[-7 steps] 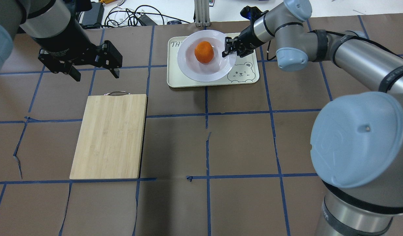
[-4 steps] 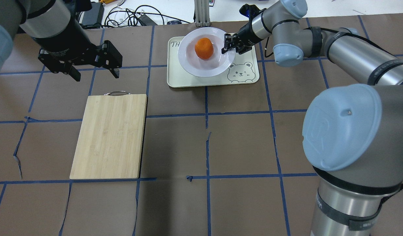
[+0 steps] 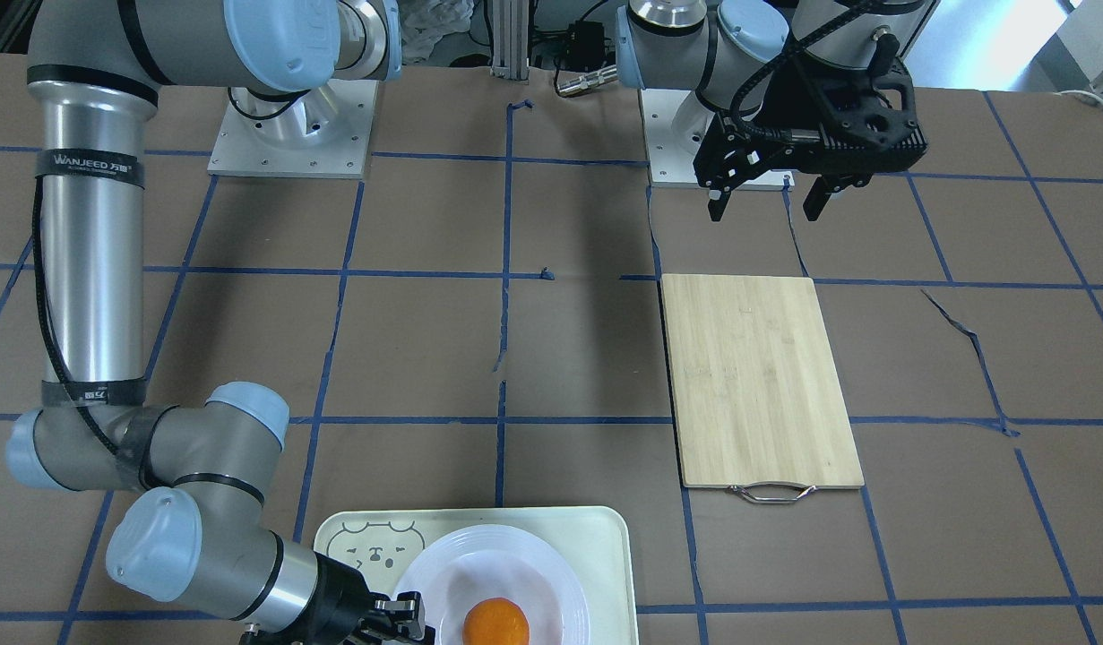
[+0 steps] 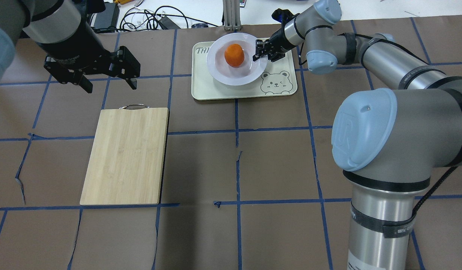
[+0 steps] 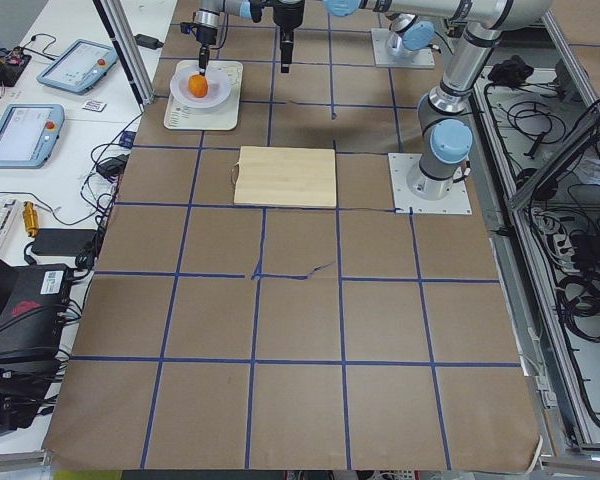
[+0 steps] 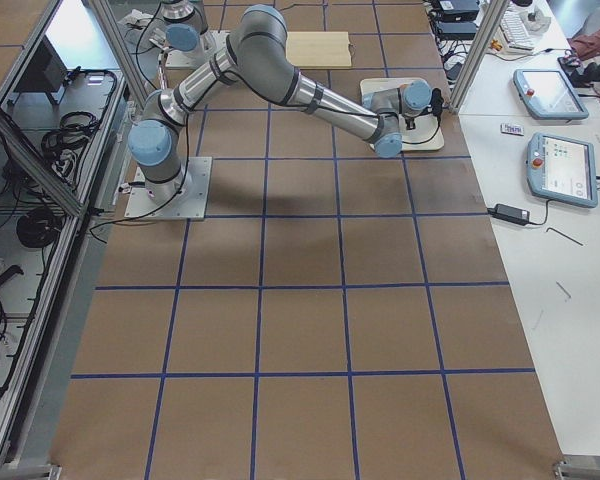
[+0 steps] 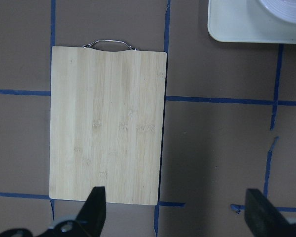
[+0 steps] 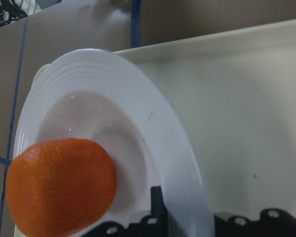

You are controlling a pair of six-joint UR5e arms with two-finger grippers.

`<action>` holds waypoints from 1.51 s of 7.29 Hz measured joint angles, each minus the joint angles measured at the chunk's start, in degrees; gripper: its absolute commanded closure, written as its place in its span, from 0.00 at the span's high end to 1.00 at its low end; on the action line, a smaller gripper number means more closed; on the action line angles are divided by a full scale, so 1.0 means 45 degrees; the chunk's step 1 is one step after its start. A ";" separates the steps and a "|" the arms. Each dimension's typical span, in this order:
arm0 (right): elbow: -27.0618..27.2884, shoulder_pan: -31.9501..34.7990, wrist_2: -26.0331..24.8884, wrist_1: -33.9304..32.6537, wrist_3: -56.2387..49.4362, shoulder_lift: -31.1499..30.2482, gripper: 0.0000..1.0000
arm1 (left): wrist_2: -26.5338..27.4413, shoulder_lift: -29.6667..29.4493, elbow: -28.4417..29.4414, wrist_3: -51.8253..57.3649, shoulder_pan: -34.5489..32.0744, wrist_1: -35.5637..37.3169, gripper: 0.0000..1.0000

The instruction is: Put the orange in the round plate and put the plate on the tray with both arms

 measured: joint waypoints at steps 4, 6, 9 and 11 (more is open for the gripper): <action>0.0066 -0.0023 -0.0787 -0.0024 -0.0021 -0.0095 1.00 | -0.0001 -0.0018 0.0000 0.0000 0.0038 0.0000 1.00; 0.0123 -0.0144 -0.1303 0.0173 0.0023 -0.0480 1.00 | -0.0001 -0.0020 0.0000 0.0000 0.0040 0.0000 1.00; 0.0151 -0.0313 -0.3317 0.3983 0.0025 -0.2706 1.00 | -0.0001 -0.0019 0.0000 0.0000 0.0046 0.0000 1.00; 0.0200 -0.0331 -0.4934 0.7940 -0.0021 -0.4956 1.00 | -0.0001 -0.0020 0.0000 0.0000 0.0050 0.0000 1.00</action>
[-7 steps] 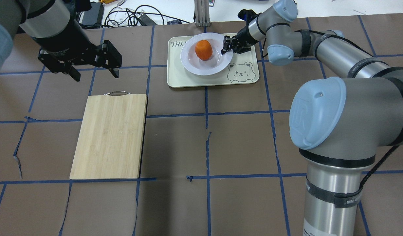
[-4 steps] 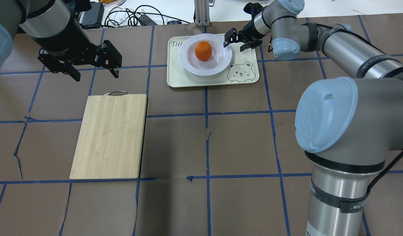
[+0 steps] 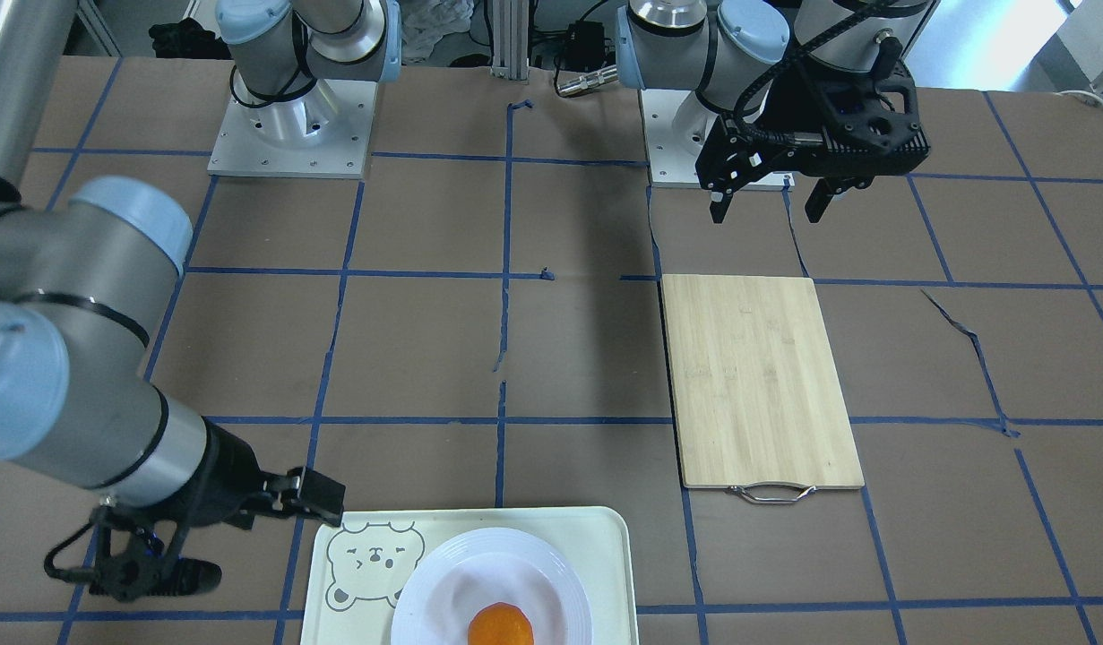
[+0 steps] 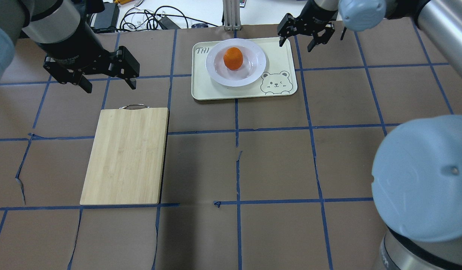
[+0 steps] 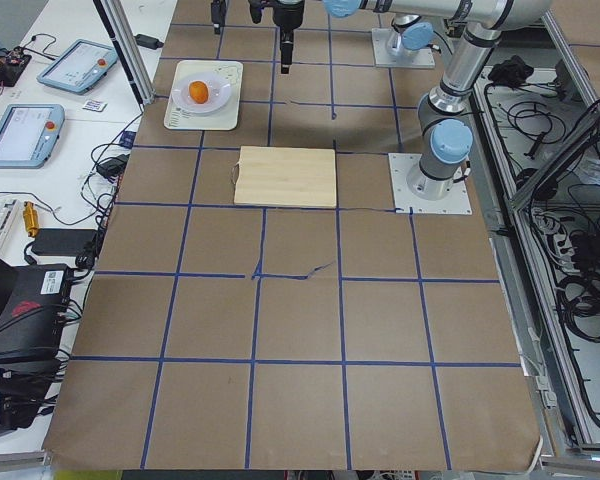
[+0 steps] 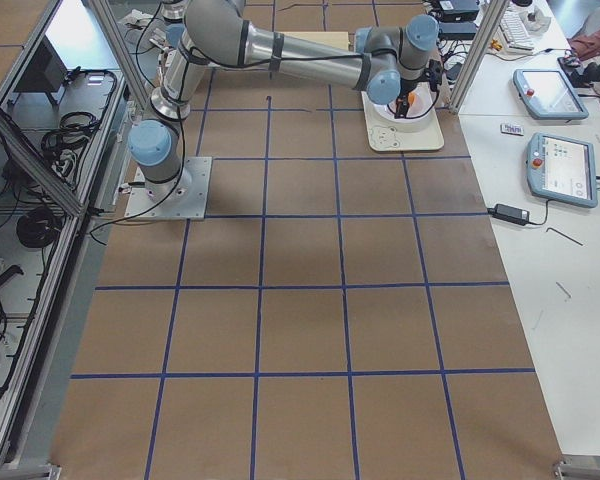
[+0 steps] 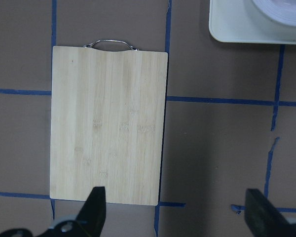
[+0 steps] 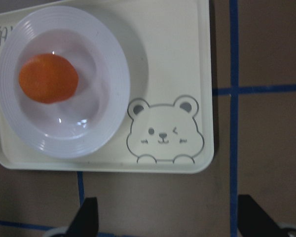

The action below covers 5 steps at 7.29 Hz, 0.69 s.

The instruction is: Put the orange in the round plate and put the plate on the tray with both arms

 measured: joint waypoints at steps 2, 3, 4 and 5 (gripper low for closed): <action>0.0095 -0.0040 -0.0832 0.3736 -0.0021 -0.2057 1.00 | -0.0005 0.0000 0.0000 0.0000 0.0008 0.0000 1.00; 0.0109 -0.0005 -0.1281 0.4815 0.0028 -0.2712 1.00 | -0.0008 0.0000 0.0000 0.0000 0.0009 0.0000 1.00; 0.0115 0.0025 -0.1533 0.5320 0.0121 -0.3102 1.00 | -0.0009 0.0000 0.0000 0.0000 0.0009 0.0000 1.00; 0.0132 0.0044 -0.1726 0.5521 0.0321 -0.3381 1.00 | -0.0015 0.0000 0.0000 0.0000 0.0009 0.0000 1.00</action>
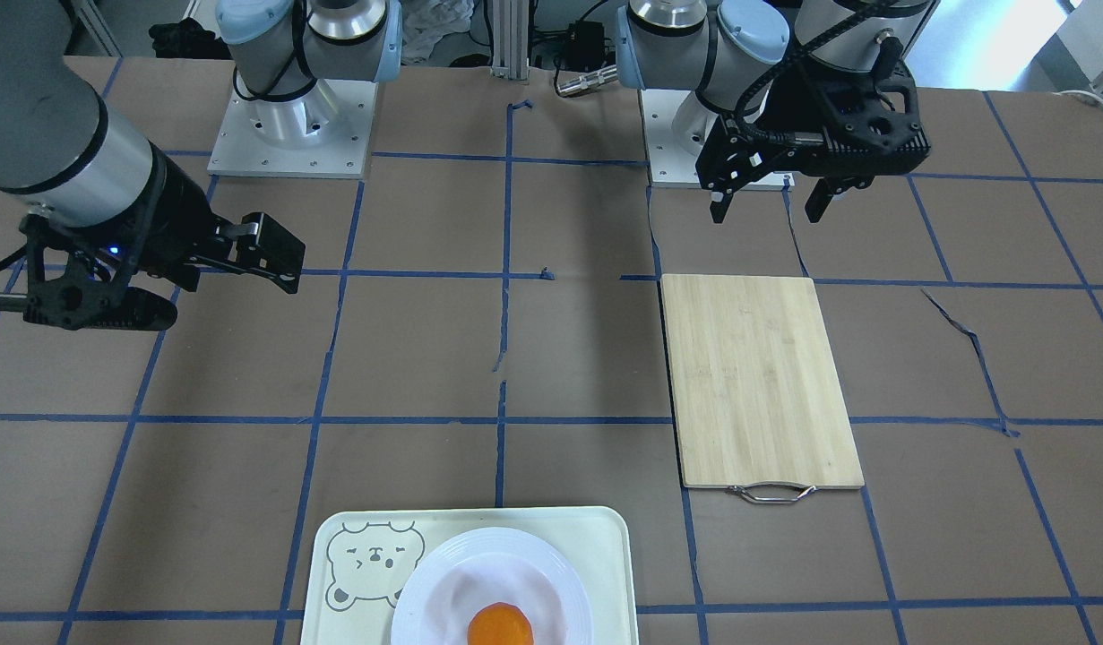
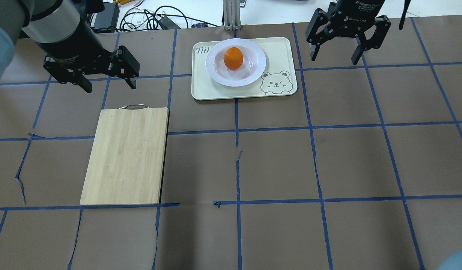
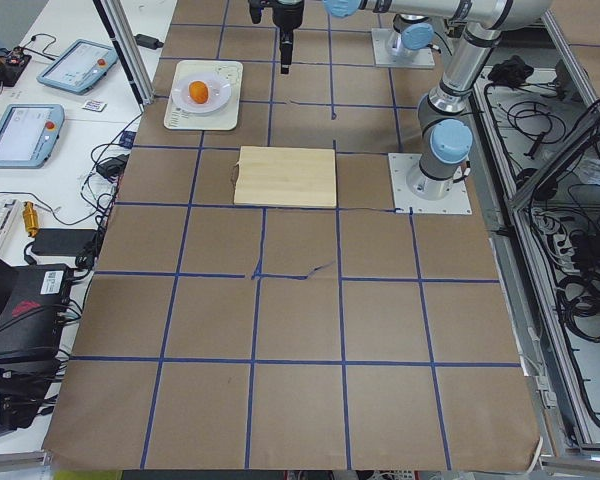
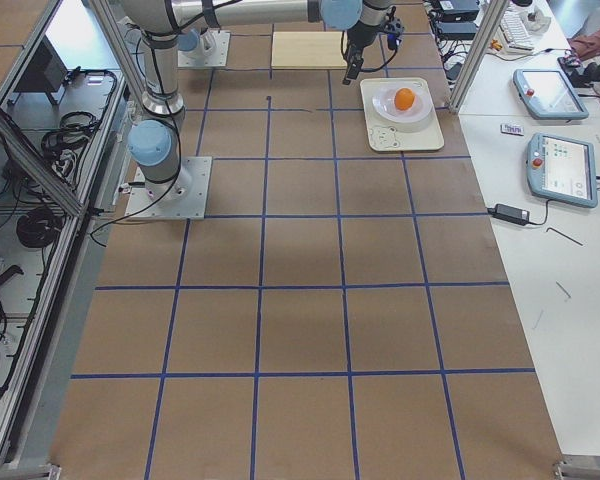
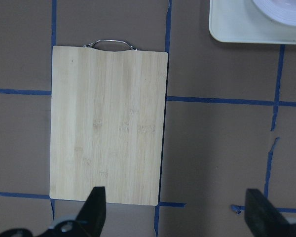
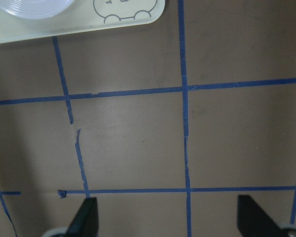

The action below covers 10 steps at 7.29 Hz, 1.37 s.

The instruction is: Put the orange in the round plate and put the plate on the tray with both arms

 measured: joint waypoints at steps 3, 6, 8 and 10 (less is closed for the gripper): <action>0.0358 0.0105 -0.1539 -0.0292 0.0751 -0.0345 1.00 | -0.0005 0.0000 0.0000 0.0000 0.0000 0.0000 1.00; 0.0484 0.0389 -0.1847 -0.0638 0.1176 -0.0462 1.00 | -0.0005 0.0000 0.0000 0.0000 0.0000 0.0000 1.00; 0.0481 0.0402 -0.1753 -0.0980 0.1252 -0.0553 1.00 | -0.0005 0.0000 0.0000 0.0000 0.0013 0.0000 1.00; 0.0565 0.0371 -0.1735 -0.1004 0.1260 -0.0857 1.00 | -0.0005 0.0000 0.0000 0.0012 0.0019 0.0000 1.00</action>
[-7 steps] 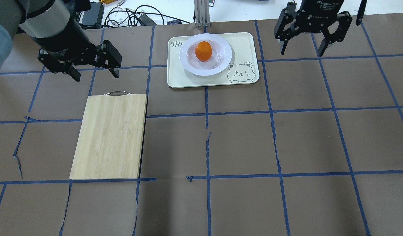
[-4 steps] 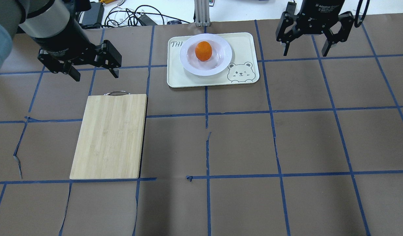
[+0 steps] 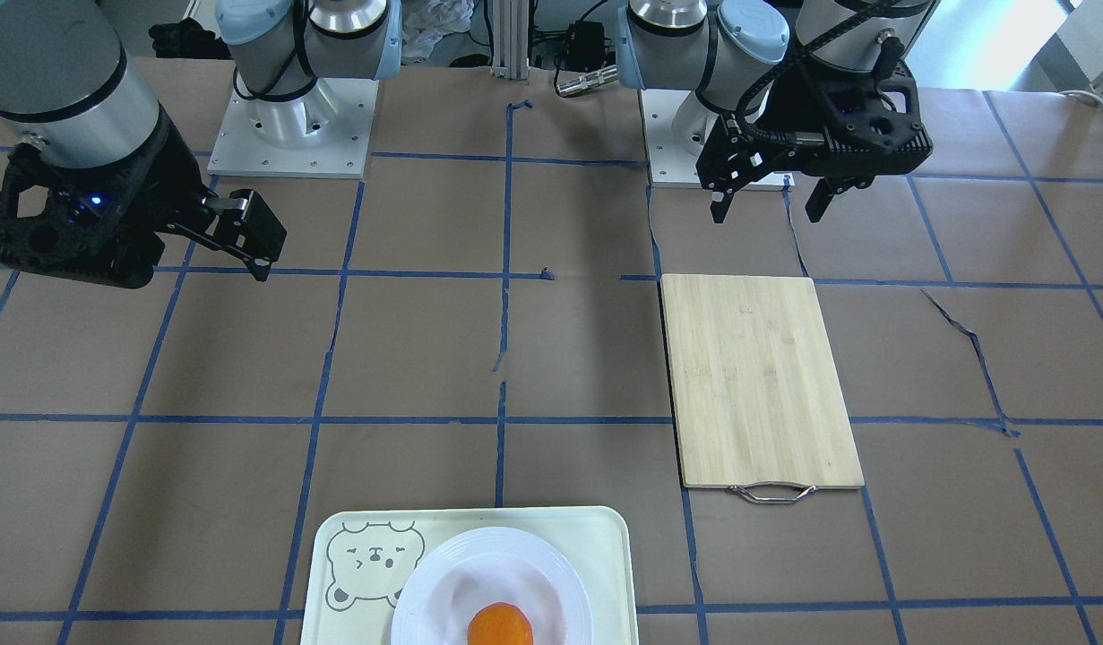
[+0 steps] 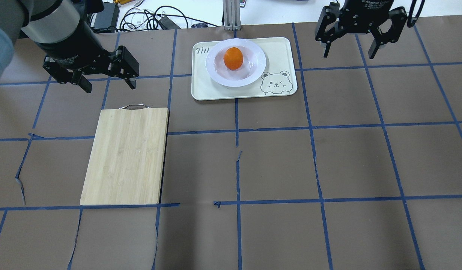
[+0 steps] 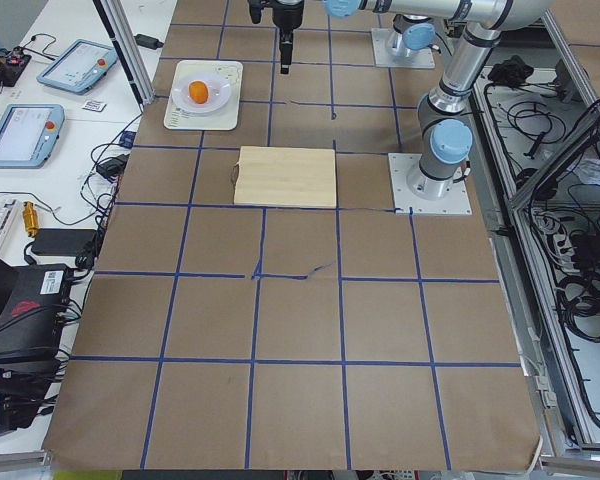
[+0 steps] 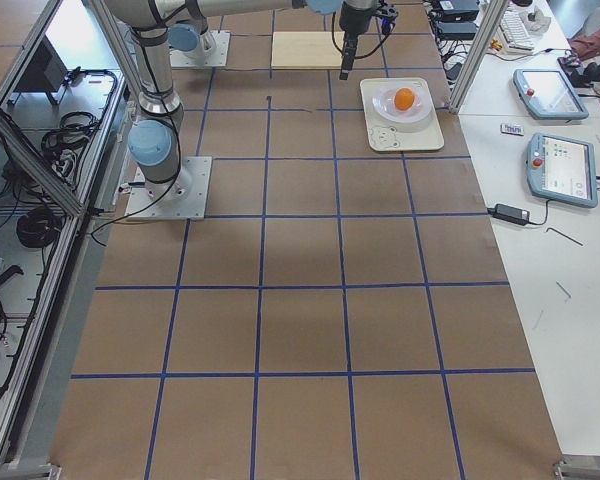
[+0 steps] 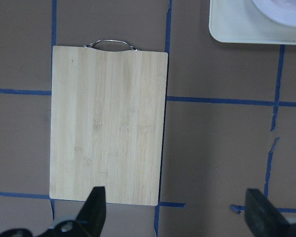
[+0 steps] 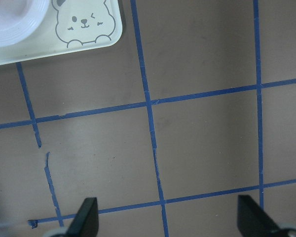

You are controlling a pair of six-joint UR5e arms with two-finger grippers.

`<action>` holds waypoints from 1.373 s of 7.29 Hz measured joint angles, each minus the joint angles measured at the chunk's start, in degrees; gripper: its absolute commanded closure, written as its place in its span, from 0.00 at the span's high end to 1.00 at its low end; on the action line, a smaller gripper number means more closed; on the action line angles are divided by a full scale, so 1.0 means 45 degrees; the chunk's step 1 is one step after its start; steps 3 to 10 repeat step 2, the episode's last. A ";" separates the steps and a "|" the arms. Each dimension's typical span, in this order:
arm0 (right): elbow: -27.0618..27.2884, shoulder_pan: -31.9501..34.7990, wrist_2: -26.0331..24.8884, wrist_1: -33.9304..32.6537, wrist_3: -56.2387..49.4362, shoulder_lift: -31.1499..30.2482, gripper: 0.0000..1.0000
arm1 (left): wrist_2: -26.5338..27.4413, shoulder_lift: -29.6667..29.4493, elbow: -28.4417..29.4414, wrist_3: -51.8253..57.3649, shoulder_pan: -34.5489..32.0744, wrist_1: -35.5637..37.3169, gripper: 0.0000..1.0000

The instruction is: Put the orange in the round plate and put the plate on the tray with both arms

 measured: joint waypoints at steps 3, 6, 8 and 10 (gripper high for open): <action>0.0041 -0.0001 0.0020 0.0006 -0.0008 -0.0110 1.00 | 0.0000 0.0000 0.0000 -0.0006 0.0001 0.0000 1.00; 0.0041 -0.0001 0.0020 0.0006 -0.0008 -0.0110 1.00 | 0.0000 0.0000 0.0000 -0.0006 0.0001 0.0000 1.00; 0.0041 -0.0001 0.0020 0.0006 -0.0008 -0.0110 1.00 | 0.0000 0.0000 0.0000 -0.0006 0.0001 0.0000 1.00; 0.0041 -0.0001 0.0020 0.0006 -0.0008 -0.0110 1.00 | 0.0000 0.0000 0.0000 -0.0006 0.0001 0.0000 1.00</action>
